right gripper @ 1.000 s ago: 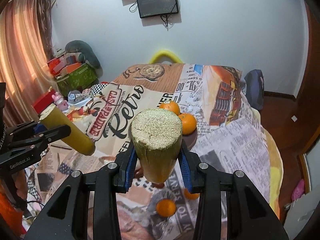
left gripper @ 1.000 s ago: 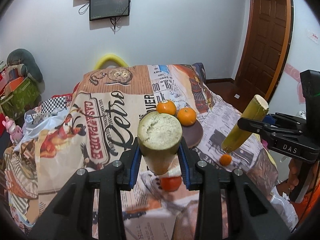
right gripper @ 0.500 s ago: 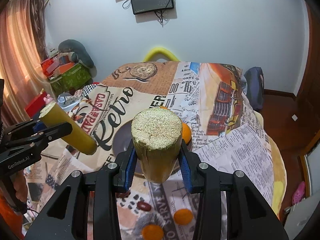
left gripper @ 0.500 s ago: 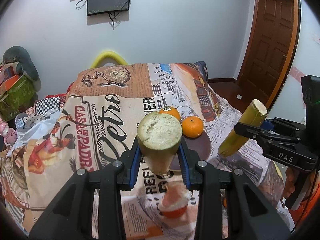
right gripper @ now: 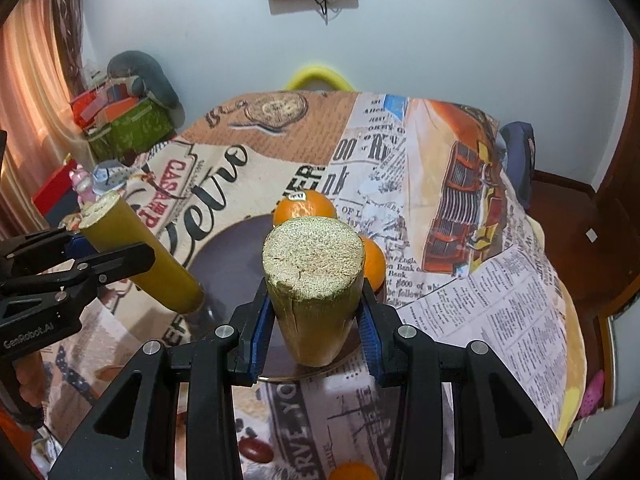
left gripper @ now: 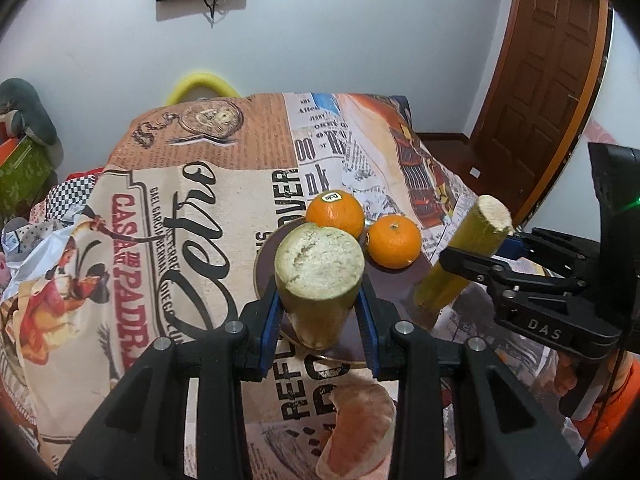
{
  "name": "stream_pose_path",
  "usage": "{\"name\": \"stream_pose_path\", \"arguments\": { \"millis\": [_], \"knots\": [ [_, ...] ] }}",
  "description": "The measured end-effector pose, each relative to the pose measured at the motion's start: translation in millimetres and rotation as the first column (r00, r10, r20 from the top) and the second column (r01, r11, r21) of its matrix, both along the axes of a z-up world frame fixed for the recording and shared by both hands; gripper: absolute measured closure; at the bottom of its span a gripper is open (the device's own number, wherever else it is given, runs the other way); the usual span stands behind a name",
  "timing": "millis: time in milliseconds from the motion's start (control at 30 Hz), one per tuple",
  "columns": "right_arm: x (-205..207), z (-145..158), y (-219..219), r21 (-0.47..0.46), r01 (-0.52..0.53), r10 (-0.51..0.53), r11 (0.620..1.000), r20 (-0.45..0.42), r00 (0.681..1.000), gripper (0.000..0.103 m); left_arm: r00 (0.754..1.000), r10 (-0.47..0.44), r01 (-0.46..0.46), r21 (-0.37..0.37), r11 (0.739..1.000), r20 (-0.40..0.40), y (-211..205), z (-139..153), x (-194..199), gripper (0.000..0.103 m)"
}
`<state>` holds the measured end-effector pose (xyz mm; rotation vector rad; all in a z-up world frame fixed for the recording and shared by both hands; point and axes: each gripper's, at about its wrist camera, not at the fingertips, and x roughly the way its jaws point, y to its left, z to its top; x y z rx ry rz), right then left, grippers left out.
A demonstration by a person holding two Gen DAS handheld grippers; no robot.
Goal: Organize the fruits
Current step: 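Lower both corn cobs onto the plate beside the oranges and open both tools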
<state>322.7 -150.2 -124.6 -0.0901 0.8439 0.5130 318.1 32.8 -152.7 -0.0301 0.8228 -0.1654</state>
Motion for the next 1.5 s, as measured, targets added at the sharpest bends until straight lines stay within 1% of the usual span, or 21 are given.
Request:
{"name": "stream_pose_path", "arguments": {
  "millis": [167,267,567,700,800,900,967,1033,1200,1333,1500],
  "knots": [
    [8,-13,9,-0.033,-0.023,0.022,0.999,-0.022,1.000,0.067,0.999,-0.016,0.016,0.015,1.000,-0.031,-5,-13,13,0.068],
    [12,-14,13,-0.039,-0.034,0.033,0.999,-0.017,0.999,0.067,0.999,-0.020,0.021,0.009,1.000,-0.040,-6,-19,20,0.068],
    [29,-21,24,-0.040,-0.063,0.062,0.997,-0.024,0.998,0.067,0.998,-0.021,0.021,-0.010,1.000,-0.057,-2,-28,44,0.068],
    [36,-24,29,-0.042,-0.075,0.074,0.996,-0.029,0.997,0.067,0.998,-0.002,0.000,-0.027,1.000,-0.063,3,-32,56,0.068],
    [40,-26,32,-0.039,-0.079,0.078,0.996,-0.034,0.996,0.067,0.998,0.006,-0.007,-0.027,1.000,-0.065,5,-34,63,0.067],
    [42,-29,36,-0.033,-0.105,0.103,0.994,-0.056,0.993,0.067,0.998,0.005,-0.006,-0.026,1.000,-0.064,4,-35,67,0.067],
    [41,-31,39,-0.022,-0.133,0.131,0.991,-0.077,0.988,0.067,0.998,0.009,-0.009,-0.008,1.000,-0.064,3,-36,68,0.065],
    [39,-32,42,-0.039,-0.135,0.133,0.990,-0.064,0.989,0.067,0.997,0.019,-0.019,0.004,1.000,-0.073,4,-40,70,0.065],
    [35,-29,37,-0.024,-0.128,0.126,0.992,-0.062,0.990,0.067,0.994,0.016,-0.017,-0.008,1.000,-0.110,8,-49,72,0.065],
    [30,-21,29,-0.029,-0.118,0.117,0.993,-0.037,0.992,0.067,0.995,-0.011,0.013,0.025,1.000,-0.102,-1,-49,71,0.065],
    [25,-14,20,-0.043,-0.095,0.094,0.995,-0.017,0.995,0.067,0.996,-0.007,0.010,0.027,1.000,-0.092,-2,-44,66,0.065]
  ]
}}
